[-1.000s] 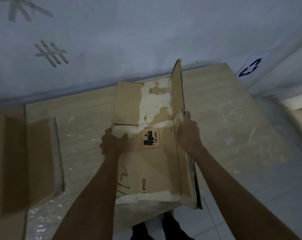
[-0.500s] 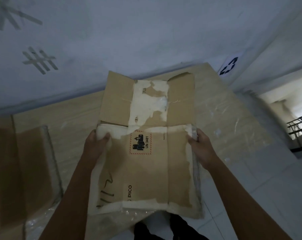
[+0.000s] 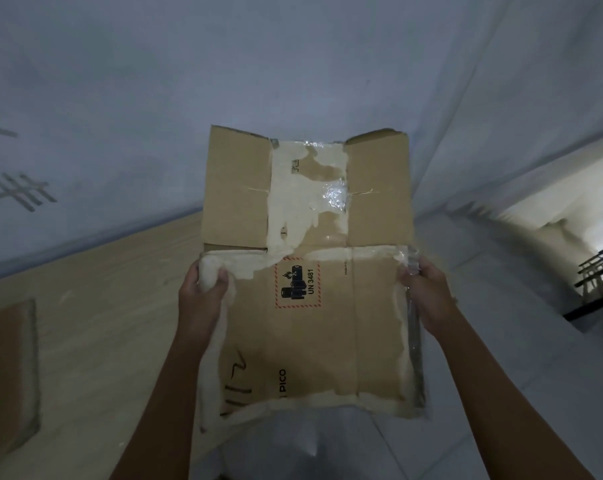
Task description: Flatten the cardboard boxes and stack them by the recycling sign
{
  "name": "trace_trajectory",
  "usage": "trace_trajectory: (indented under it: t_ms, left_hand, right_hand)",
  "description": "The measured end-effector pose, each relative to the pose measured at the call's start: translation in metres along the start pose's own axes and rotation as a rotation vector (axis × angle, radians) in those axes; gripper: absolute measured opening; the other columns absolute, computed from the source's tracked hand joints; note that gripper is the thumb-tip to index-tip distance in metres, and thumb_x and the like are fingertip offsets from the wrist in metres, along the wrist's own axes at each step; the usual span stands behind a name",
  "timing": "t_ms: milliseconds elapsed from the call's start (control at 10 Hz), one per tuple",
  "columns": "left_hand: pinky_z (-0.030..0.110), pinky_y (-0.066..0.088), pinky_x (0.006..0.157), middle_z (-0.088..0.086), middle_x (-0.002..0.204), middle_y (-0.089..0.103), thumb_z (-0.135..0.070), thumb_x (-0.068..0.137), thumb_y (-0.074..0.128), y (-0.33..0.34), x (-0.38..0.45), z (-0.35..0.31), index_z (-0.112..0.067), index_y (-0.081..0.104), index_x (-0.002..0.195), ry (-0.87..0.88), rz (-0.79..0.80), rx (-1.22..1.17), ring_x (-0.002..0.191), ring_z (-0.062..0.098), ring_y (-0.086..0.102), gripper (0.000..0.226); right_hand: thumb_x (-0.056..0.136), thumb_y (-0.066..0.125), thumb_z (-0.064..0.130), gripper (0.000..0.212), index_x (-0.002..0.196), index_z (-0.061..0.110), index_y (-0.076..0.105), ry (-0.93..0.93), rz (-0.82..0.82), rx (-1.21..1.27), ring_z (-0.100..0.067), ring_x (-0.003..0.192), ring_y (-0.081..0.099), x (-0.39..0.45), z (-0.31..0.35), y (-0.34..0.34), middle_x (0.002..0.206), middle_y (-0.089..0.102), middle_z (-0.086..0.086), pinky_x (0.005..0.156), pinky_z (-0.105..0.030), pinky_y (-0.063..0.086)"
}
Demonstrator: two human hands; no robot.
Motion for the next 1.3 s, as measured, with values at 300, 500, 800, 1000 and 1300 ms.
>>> trace_trajectory:
  t_ms: [300, 500, 800, 1000, 1300]
  left_hand:
    - [0.015, 0.052, 0.069, -0.003, 0.112, 0.072, -0.027, 0.095, 0.069, 0.175, -0.057, -0.063, -0.021, 0.066, 0.125, 0.057, -0.036, -0.049, 0.096, 0.011, 0.070, 0.030]
    - [0.026, 0.054, 0.076, -0.008, 0.105, 0.071, -0.028, 0.093, 0.072, 0.290, -0.044, -0.091, -0.022, 0.068, 0.119, 0.090, -0.047, 0.011, 0.094, 0.012, 0.069, 0.027]
    - [0.046, 0.059, 0.088, -0.003, 0.111, 0.072, -0.034, 0.091, 0.070, 0.476, 0.026, -0.066, -0.025, 0.065, 0.123, -0.056, 0.018, 0.050, 0.100, 0.021, 0.070, 0.033]
    - [0.050, 0.052, 0.098, 0.007, 0.125, 0.067, -0.044, 0.091, 0.056, 0.585, 0.050, -0.058, -0.021, 0.059, 0.131, -0.132, 0.046, 0.232, 0.115, 0.033, 0.063, 0.046]
    - [0.035, 0.047, 0.091, 0.017, 0.115, 0.063, -0.012, 0.103, 0.047, 0.718, 0.065, -0.058, 0.001, 0.062, 0.122, -0.108, -0.128, 0.502, 0.112, 0.037, 0.063, 0.028]
  right_hand:
    - [0.089, 0.062, 0.006, 0.017, 0.091, 0.019, 0.072, -0.157, -0.060, -0.104, -0.009, 0.073, 0.061, 0.070, 0.057, -0.184, 0.083, 0.069, 0.001, 0.064, -0.019, 0.049]
    - [0.076, 0.070, 0.020, 0.022, 0.097, 0.018, 0.075, -0.182, -0.143, -0.196, -0.021, 0.082, 0.071, 0.148, 0.062, -0.267, 0.086, 0.076, 0.001, 0.083, -0.046, 0.057]
    - [0.079, 0.078, 0.024, 0.019, 0.098, 0.021, 0.075, -0.131, -0.073, -0.352, -0.027, 0.095, 0.070, 0.293, 0.074, -0.355, 0.096, 0.075, -0.005, 0.087, -0.049, 0.056]
    - [0.085, 0.074, 0.014, 0.027, 0.112, 0.013, 0.074, -0.104, 0.023, -0.430, -0.022, 0.091, 0.069, 0.390, 0.057, -0.387, 0.100, 0.074, -0.004, 0.080, -0.039, 0.057]
    - [0.090, 0.067, 0.021, 0.025, 0.090, -0.004, 0.069, -0.046, 0.199, -0.638, -0.021, 0.069, 0.054, 0.545, 0.008, -0.428, 0.075, 0.063, -0.011, 0.061, -0.026, 0.038]
Point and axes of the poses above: each hand's wrist, its own x-axis towards the middle knuckle, its own y-axis out of the palm, z = x × y, the point moved 8 cm from there along x, towards the middle knuckle
